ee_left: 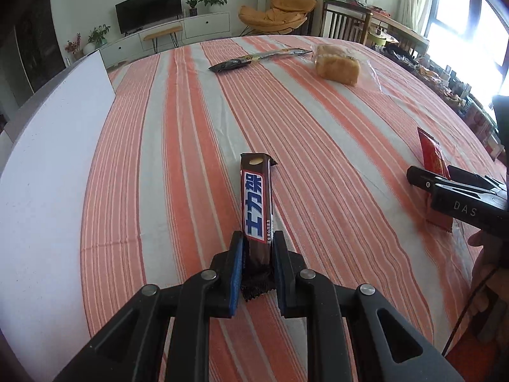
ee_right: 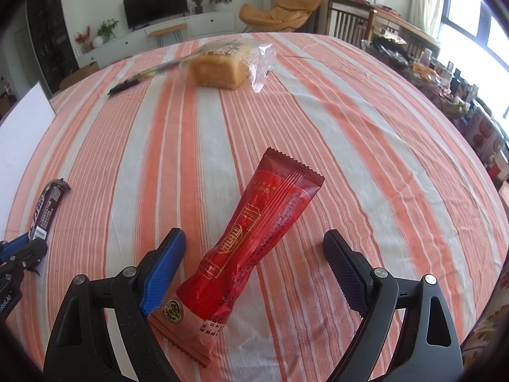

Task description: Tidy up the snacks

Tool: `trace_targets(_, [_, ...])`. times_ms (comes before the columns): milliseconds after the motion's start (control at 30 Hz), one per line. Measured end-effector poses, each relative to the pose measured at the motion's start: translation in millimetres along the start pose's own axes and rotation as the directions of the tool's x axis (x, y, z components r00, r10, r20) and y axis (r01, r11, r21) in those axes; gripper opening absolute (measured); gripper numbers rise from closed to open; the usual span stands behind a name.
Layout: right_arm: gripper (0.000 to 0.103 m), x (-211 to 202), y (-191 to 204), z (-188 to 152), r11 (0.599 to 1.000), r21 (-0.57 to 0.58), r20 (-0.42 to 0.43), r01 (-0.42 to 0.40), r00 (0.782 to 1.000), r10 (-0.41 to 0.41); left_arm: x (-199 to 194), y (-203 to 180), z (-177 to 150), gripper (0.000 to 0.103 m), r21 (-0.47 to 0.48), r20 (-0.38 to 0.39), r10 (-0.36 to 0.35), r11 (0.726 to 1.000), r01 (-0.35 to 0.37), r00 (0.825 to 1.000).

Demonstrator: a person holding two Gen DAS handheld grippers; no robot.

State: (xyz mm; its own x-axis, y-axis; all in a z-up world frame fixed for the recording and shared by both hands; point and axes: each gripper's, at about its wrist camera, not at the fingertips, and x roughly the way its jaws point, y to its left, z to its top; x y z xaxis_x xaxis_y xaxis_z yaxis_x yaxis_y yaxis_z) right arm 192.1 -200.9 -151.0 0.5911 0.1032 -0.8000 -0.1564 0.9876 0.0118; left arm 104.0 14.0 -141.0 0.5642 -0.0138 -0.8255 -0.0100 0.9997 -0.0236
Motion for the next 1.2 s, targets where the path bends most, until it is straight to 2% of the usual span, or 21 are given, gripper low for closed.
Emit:
trace_targets(33, [0.091, 0, 0, 0, 1.000, 0.001, 0.000, 0.001, 1.000, -0.001, -2, -1, -3, 0.020, -0.002, 0.009, 0.003, 1.000, -0.003, 1.000])
trace_targets(100, [0.090, -1, 0, -1, 1.000, 0.001, -0.001, 0.001, 1.000, -0.001, -4, -3, -7, 0.034, -0.001, 0.029, -0.004, 1.000, 0.004, 1.000])
trace_targets(167, [0.090, -1, 0, -1, 1.000, 0.001, -0.001, 0.001, 1.000, -0.001, 0, -5, -7, 0.085, 0.004, 0.026, 0.015, 1.000, -0.015, 1.000])
trace_targets(200, [0.090, -1, 0, -1, 1.000, 0.001, -0.001, 0.000, 1.000, 0.000, 2, -5, -8, 0.090, -0.001, 0.026, 0.031, 1.000, -0.031, 0.999])
trace_targets(433, [0.090, -1, 0, -1, 1.000, 0.001, 0.000, 0.001, 1.000, -0.001, 10, -5, -6, 0.103, -0.004, 0.022, 0.031, 1.000, -0.031, 0.999])
trace_targets(1200, [0.090, -1, 0, -1, 1.000, 0.000, -0.001, -0.001, 1.000, 0.001, 10, -6, -6, 0.103, -0.008, 0.028, 0.036, 0.999, -0.036, 0.999])
